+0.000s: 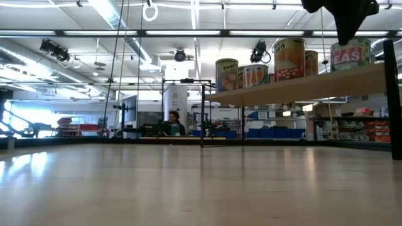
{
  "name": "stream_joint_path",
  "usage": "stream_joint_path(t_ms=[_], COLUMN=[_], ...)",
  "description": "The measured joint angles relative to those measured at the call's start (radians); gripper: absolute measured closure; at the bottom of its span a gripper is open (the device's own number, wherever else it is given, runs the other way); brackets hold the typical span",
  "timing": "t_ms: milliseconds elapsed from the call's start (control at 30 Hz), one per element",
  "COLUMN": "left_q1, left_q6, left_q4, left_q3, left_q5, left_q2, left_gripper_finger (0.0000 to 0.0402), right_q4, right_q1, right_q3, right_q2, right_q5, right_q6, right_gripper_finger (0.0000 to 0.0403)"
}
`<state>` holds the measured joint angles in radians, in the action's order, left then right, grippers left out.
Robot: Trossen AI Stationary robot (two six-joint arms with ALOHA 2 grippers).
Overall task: Pick and place cans onto a shelf
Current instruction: Put the canned peas on the shelf, then return to Home Position
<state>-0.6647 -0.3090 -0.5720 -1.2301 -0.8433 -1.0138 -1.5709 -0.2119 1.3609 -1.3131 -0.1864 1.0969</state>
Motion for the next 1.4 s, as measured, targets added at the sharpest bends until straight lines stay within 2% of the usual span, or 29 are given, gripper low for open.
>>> stream_joint_path(t_ms=[233,500,633,767,900,967,1133,1233,1400], left_q1=[0.000,0.000,0.000,0.001,0.023,0.059,0.240,0.357,0.555], left_q6=[0.006,0.006,0.006,0.006,0.073,0.141,0.242,0.241,0.187], left_q4=[0.000,0.000,0.000,0.025,0.183,0.278,0.472,0.504,0.491], left_q3=[0.000,0.000,0.000,0.000,0.000,0.000,-0.001,0.001,0.024], left_q5=[-0.033,-0.055,-0.103,-0.152,-0.148,-0.082,0.210,0.372,0.524], left_q2=[0.000,0.000,0.000,0.000,0.000,0.000,-0.034,-0.071,-0.081], left_gripper_finger=[0.0175,0.0175,0.0175,0.0175,0.0175,0.0177,0.0210,0.0248,0.0328], right_q4=[0.019,0.102,0.115,0.116,0.211,0.306,0.660,0.954,1.373], right_q1=[0.000,0.000,0.000,0.000,-0.001,0.011,0.066,0.092,0.140], right_q3=[0.000,0.000,0.000,0.000,0.000,-0.015,-0.119,-0.204,-0.284], right_q2=[-0.010,0.023,0.062,0.119,0.195,0.237,0.317,0.338,0.364], right_q5=[-0.001,0.002,-0.007,-0.070,-0.186,-0.218,-0.191,-0.147,-0.057], right_q6=[-0.016,-0.008,0.009,0.051,0.014,-0.063,-0.358,-0.556,-0.816], right_gripper_finger=[0.0335,0.0313,0.0309,0.0310,0.0311,0.0314,0.0334,0.0356,0.0396])
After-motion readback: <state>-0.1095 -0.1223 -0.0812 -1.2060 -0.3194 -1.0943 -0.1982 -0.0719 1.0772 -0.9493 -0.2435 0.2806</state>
